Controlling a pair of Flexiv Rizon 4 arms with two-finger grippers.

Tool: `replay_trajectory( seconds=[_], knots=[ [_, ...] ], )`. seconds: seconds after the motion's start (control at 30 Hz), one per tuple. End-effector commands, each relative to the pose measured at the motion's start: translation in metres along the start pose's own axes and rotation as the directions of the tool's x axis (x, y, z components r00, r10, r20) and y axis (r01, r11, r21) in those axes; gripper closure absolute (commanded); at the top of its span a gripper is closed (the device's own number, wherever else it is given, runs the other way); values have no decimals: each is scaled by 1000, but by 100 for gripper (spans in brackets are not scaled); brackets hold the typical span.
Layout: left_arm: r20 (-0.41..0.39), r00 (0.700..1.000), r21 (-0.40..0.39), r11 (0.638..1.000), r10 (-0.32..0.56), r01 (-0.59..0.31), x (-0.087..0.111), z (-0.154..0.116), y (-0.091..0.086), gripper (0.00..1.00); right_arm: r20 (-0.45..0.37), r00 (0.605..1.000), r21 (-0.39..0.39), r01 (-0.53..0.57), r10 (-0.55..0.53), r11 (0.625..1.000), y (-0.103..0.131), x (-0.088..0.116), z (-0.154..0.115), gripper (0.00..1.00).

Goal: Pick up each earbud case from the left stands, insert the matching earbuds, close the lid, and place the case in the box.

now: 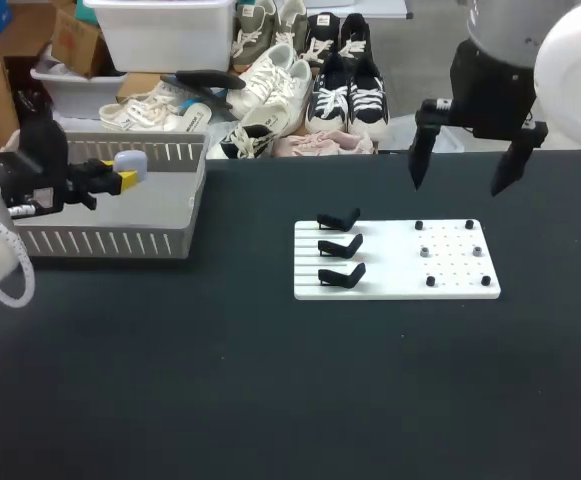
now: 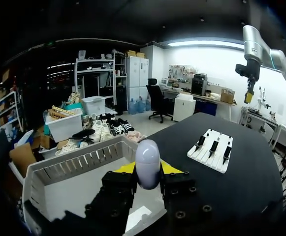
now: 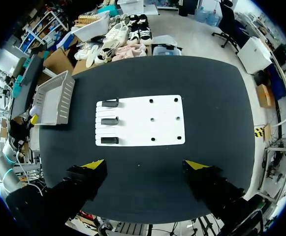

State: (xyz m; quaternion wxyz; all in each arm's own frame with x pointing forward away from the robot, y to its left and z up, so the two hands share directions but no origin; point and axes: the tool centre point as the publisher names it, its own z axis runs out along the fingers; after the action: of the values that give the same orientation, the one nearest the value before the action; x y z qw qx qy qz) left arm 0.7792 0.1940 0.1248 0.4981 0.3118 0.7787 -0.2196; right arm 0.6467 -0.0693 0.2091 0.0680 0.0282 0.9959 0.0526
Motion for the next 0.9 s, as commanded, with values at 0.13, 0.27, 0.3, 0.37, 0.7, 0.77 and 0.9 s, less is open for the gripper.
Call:
replay_trajectory(
  seconds=[0.13, 0.27, 0.3, 0.37, 0.7, 0.77, 0.9],
  knots=[
    [-8, 1000, -129, 992, -6, 5, -4, 7, 6, 0, 5, 1000, 1, -2, 2, 1000, 0, 2, 0, 0],
    [-6, 1000, -117, 993, 18, -18, -11, 4, -2, 0, 5, 1000, 1, -2, 2, 1000, 0, 2, 0, 0],
    [-8, 999, -106, 994, 31, -32, -14, 4, -6, 0, 5, 1000, 1, -2, 2, 1000, 0, 2, 0, 0],
    [4, 999, -91, 994, 52, -52, -19, 3, -13, 0, 5, 1000, 1, -2, 2, 1000, 0, 2, 0, 0],
    [110, 984, 53, 988, 140, -147, -55, 7, -76, 0, 5, 1000, 1, -2, 2, 1000, 0, 2, 0, 0],
    [119, 981, 84, 983, 151, -161, -61, 10, -90, 0, 5, 1000, 1, -2, 2, 1000, 0, 2, 0, 0],
    [145, 977, 138, 974, 159, -179, -65, 15, -119, 0, 5, 1000, 1, -2, 2, 1000, 0, 2, 0, 0]
  ],
)
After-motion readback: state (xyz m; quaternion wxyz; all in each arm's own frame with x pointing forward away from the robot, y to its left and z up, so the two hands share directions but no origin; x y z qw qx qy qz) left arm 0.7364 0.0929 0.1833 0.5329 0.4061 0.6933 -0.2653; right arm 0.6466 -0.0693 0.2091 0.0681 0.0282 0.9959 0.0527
